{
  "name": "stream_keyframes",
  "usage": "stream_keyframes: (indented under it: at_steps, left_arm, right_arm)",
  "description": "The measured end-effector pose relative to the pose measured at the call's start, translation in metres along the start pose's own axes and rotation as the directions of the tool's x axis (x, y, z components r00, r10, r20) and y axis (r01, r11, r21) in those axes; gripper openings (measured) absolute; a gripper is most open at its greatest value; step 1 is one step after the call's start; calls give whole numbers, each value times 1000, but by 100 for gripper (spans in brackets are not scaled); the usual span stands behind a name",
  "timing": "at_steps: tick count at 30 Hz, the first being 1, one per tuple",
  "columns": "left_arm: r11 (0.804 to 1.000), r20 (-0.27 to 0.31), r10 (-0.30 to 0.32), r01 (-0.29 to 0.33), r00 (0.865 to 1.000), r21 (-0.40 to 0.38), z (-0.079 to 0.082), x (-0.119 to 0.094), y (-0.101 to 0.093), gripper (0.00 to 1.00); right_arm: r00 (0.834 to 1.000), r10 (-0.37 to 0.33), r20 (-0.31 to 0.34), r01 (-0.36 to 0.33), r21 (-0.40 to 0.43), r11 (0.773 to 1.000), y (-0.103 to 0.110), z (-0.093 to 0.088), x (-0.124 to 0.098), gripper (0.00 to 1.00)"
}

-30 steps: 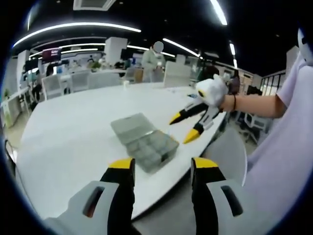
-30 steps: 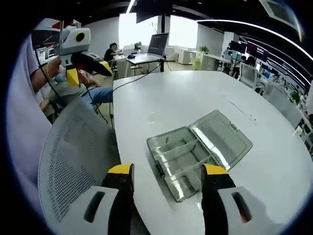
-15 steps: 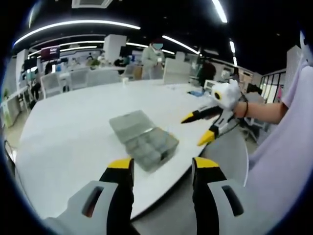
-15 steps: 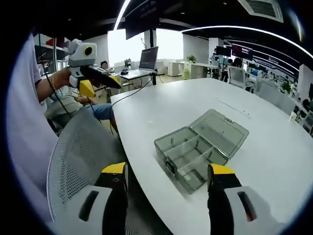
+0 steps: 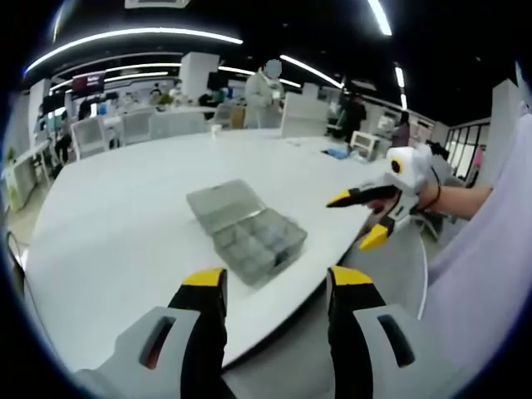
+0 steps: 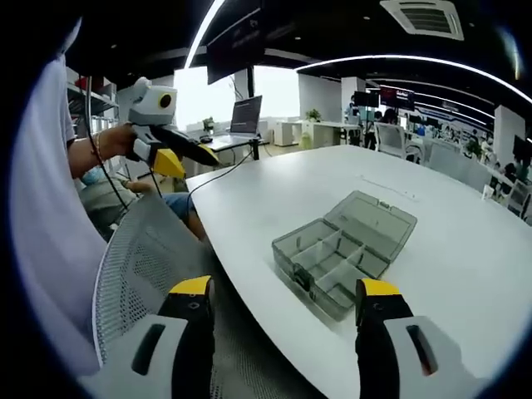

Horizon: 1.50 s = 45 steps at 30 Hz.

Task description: Insert the divider into the dual guide fixture by aligning both edges with the guide slots and pushing it downward to the bottom, including one-sided entry, uneven engagement, binding, and posture correction.

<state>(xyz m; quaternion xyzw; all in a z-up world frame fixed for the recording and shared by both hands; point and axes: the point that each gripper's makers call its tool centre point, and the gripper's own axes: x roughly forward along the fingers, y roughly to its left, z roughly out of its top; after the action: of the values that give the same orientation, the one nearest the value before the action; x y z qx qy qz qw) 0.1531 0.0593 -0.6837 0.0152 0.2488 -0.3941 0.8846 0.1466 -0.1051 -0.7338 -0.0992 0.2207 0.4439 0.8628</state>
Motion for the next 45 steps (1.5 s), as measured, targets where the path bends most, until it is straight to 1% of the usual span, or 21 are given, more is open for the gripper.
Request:
stream_keyframes:
  at_steps: [1,5,11,15,19,22,25,27,29,31,36,38,42,45]
  left_arm:
    - [1000,-2,3,-3,1000,0,0,1,1,46]
    - [1000,-8,11,-11,1000,-5,0,3,4,46]
    - [1000,-31,25,-25,999,-7,-3,9,9,46]
    - [999,-45,32,-32,998,-2,-4,12,11,46]
    - [999,-61,45,-46,997,-4,-5,15,17,46]
    - [998,-73,56,-58,996,-23,-8,17,23,47]
    - [997,-98,67,-70,993,-28,-13,21,29,47]
    - [997,-131,75,-78,989,-20,-21,26,34,48]
    - [997,-152,74,-78,986,-21,-27,29,36,49]
    - [997,-163,72,-77,984,-23,-31,31,38,50]
    - [996,-189,71,-81,979,-44,-44,37,44,50]
    - [995,-199,73,-85,977,-50,-46,37,47,50]
    - [993,-207,82,-98,975,-68,-47,39,55,50]
    - [986,-215,110,-134,970,-101,-48,42,67,49]
  right_arm:
    - [1000,-2,6,2,9,1000,1,0,-1,66]
    - [1000,-27,13,28,-5,1000,2,-2,-6,65]
    - [997,-59,60,58,11,998,-5,5,-7,65]
    - [993,-83,83,83,10,997,-8,8,-9,62]
    - [992,-85,90,84,6,996,-7,10,-8,60]
    - [993,-79,90,79,-1,997,-5,9,-8,60]
    - [993,-77,94,78,-6,997,-3,11,-8,60]
    - [992,-77,98,78,-4,997,-4,11,-8,59]
    - [992,-78,101,79,-5,997,-4,11,-8,57]
    - [991,-81,105,83,-12,997,-4,12,-8,55]
    - [990,-83,112,86,-21,996,-4,13,-9,55]
    - [990,-83,116,86,-20,996,-3,13,-10,55]
    - [989,-86,124,90,-22,996,-4,14,-11,54]
    - [989,-87,123,91,-28,995,-4,14,-11,54]
